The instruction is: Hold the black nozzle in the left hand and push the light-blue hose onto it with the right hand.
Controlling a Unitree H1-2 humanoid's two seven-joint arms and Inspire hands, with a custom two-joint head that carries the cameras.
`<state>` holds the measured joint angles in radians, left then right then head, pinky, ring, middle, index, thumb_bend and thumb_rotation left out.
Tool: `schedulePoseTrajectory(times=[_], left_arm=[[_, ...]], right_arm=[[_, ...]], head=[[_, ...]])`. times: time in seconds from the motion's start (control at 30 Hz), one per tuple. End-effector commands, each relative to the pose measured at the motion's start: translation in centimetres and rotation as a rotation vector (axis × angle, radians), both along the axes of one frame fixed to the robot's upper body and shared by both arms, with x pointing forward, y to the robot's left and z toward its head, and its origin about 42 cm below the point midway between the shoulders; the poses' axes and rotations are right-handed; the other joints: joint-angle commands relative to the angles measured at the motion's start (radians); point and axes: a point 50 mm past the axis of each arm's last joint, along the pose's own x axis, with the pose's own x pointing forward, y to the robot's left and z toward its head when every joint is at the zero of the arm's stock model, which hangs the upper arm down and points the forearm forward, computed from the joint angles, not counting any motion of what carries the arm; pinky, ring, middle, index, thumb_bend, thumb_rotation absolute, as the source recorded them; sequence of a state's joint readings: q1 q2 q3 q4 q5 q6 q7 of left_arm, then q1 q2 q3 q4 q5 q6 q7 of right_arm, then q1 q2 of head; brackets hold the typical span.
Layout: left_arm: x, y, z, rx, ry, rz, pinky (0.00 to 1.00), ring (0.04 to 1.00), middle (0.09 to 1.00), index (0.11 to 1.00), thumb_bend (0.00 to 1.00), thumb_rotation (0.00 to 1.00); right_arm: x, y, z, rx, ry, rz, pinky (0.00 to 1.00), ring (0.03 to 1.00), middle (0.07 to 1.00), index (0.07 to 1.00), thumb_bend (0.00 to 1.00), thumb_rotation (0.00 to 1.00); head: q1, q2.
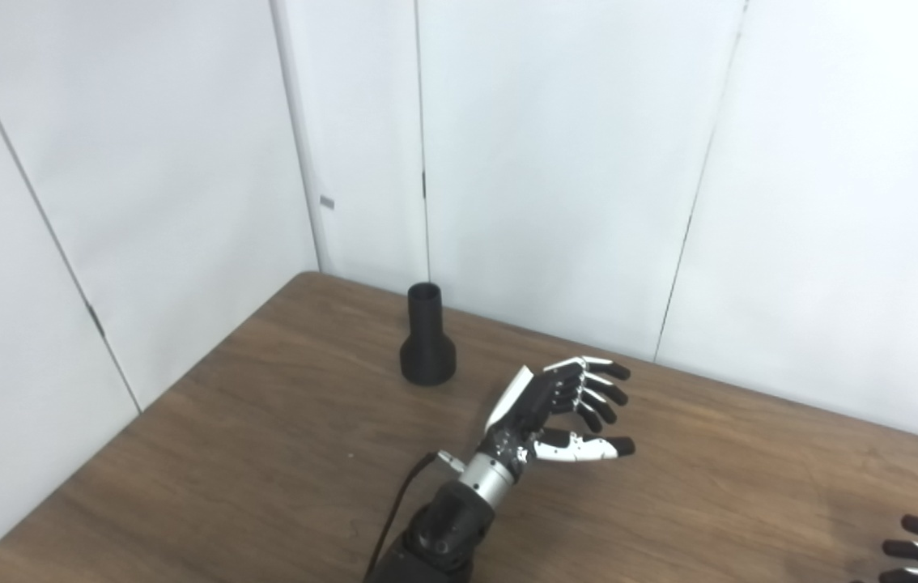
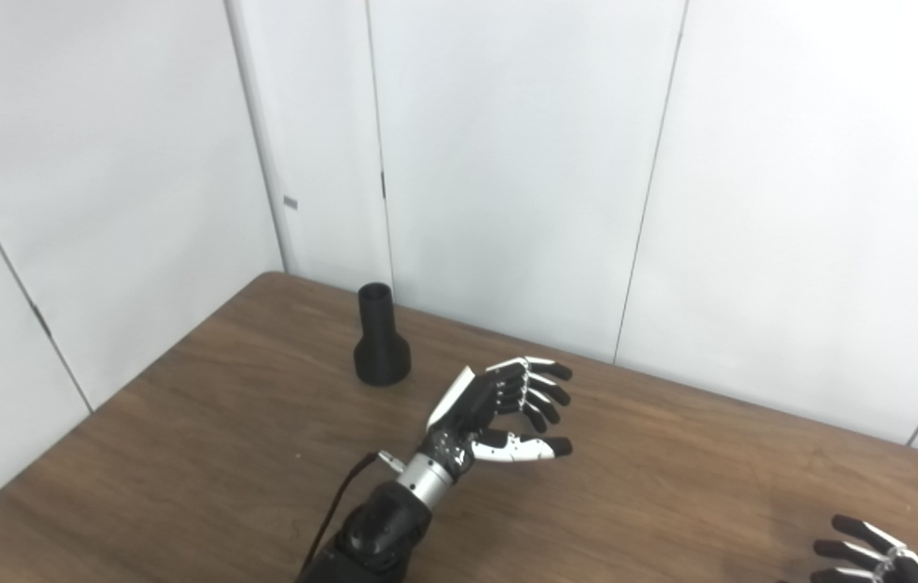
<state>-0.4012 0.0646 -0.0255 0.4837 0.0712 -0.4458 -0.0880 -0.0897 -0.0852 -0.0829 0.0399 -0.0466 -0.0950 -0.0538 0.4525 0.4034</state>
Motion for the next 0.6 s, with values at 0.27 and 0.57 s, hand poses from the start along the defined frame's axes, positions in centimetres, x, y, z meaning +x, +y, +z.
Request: schedulePoseTrajectory(times=[0.27,0.57], left_arm=[[-3.6,-0.4,-3.1,0.168,0.023,0.014,0.56,0.653,0.694,0.726,0.72,0.00],[-2.3,4.6,5.4,0.369,-0.201,0.207,0.66,0.718,0.746,0.758,0.71,0.08]], right_arm=[[0.9,0.0,2.2,0.002,-0.064,0.001,0.34,0.440,0.538,0.607,0.65,0.09],[1.3,0.1,2.2,-0.001,-0.059,0.004,0.33,0.434,0.532,0.593,0.64,0.06]], head=[[0.006,0.001],[0.009,0.000]])
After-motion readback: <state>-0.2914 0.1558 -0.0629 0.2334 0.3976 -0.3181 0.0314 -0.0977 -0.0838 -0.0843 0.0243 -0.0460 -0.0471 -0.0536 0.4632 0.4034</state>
